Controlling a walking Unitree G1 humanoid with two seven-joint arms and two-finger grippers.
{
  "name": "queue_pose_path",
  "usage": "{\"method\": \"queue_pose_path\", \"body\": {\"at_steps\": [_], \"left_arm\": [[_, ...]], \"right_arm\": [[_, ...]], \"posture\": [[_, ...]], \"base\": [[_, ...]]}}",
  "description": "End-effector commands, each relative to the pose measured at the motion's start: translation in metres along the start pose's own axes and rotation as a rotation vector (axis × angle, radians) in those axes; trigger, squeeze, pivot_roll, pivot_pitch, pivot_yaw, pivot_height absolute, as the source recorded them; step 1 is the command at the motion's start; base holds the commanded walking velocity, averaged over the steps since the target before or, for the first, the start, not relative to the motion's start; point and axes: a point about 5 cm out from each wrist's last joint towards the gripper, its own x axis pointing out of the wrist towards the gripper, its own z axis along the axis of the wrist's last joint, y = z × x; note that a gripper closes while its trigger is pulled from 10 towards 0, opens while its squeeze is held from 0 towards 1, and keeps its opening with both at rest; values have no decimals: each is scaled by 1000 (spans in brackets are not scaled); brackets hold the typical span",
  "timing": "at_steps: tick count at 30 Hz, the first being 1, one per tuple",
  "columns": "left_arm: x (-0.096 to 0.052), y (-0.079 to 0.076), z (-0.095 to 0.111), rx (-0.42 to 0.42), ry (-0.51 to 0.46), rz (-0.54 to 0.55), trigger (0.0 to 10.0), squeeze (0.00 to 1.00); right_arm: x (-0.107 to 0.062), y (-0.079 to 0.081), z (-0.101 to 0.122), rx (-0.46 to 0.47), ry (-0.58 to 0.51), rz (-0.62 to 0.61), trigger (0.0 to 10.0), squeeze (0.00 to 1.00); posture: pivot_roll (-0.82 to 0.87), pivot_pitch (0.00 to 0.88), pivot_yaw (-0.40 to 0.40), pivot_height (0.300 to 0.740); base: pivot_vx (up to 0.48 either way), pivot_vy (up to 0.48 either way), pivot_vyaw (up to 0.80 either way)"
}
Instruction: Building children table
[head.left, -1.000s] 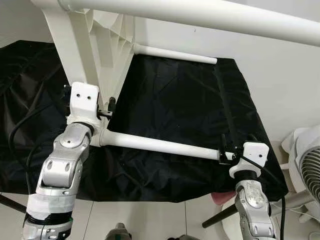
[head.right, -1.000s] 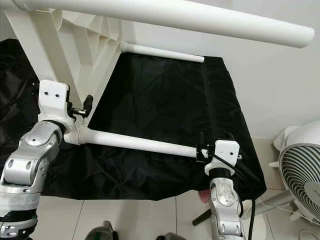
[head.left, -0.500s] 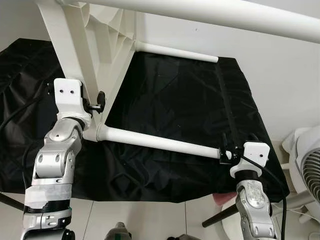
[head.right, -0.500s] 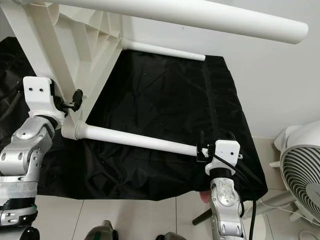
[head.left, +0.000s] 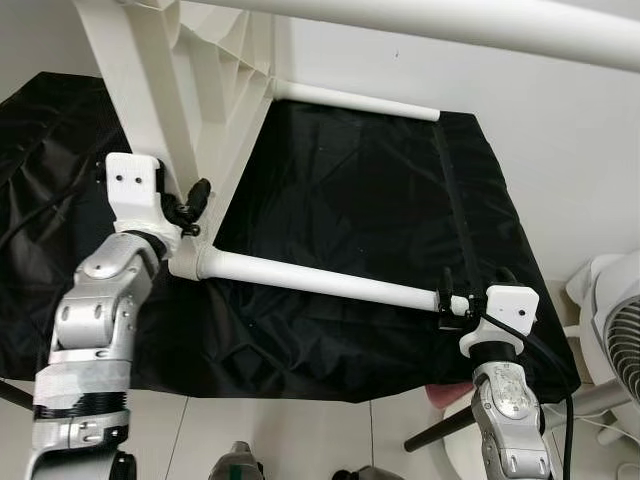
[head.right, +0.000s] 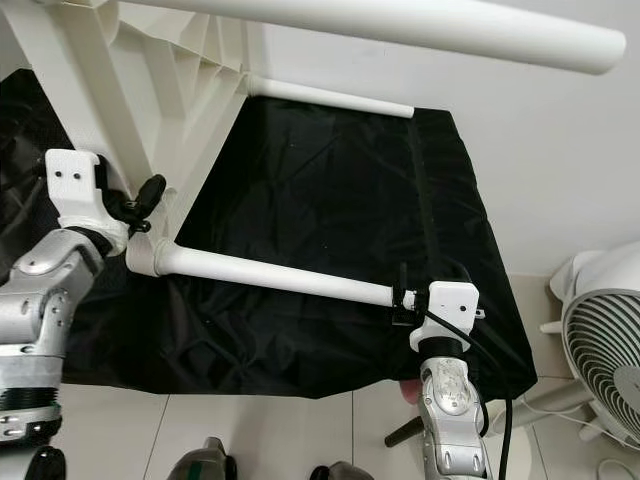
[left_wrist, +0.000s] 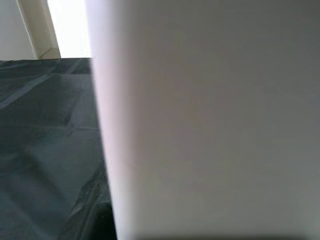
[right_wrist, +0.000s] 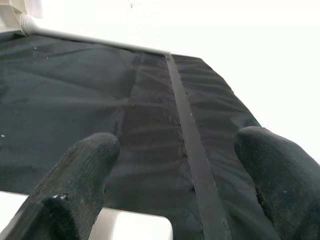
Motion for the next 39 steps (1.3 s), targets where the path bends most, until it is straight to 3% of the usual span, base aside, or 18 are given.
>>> {"method": "queue_pose_path", "body": {"at_steps": [1, 3, 8, 10, 11, 12, 18, 21, 32, 39], "left_arm": [[-3, 10, 14, 11, -68, -74, 0, 0], [-10, 22, 18, 30, -74, -95, 0, 0], [-16, 32, 21, 42, -85, -109, 0, 0], [-23, 49, 27, 69, -100, -96, 0, 0], [-23, 49, 27, 69, -100, -96, 0, 0], [-33, 66, 34, 108, -106, -77, 0, 0], [-36, 71, 36, 124, -106, -58, 0, 0], [-57, 97, 42, 149, -100, 21, 0, 0], [-88, 101, 37, 97, -127, 88, 0, 0], [-99, 112, 44, 141, -141, 135, 0, 0]], "right_arm": [[-2, -4, 0, -12, 10, -2, 10000, 0], [-2, -4, -1, -13, 14, 2, 10000, 0], [-3, -3, -1, -15, 16, 7, 10000, 0], [-3, -3, -1, -19, 18, 14, 10000, 0], [-3, -3, -1, -19, 18, 14, 10000, 0], [-4, -4, -1, -24, 21, 18, 10000, 0], [-4, -4, -1, -26, 22, 17, 10000, 0], [-5, -6, -3, -36, 29, 19, 10000, 0], [-4, -8, -5, -47, 41, 36, 10000, 0], [-2, -7, -5, -46, 45, 51, 10000, 0]], "posture": [[141, 87, -46, 740], [143, 92, -50, 740], [142, 99, -52, 740], [140, 104, -57, 740], [140, 104, -57, 740], [138, 107, -57, 740], [138, 108, -57, 740], [137, 113, -56, 740], [148, 128, -67, 740], [169, 137, -80, 740]], "base": [[0, 0, 0], [0, 0, 0], [0, 0, 0], [0, 0, 0], [0, 0, 0], [0, 0, 0], [0, 0, 0], [0, 0, 0], [0, 0, 0], [0, 0, 0]]}}
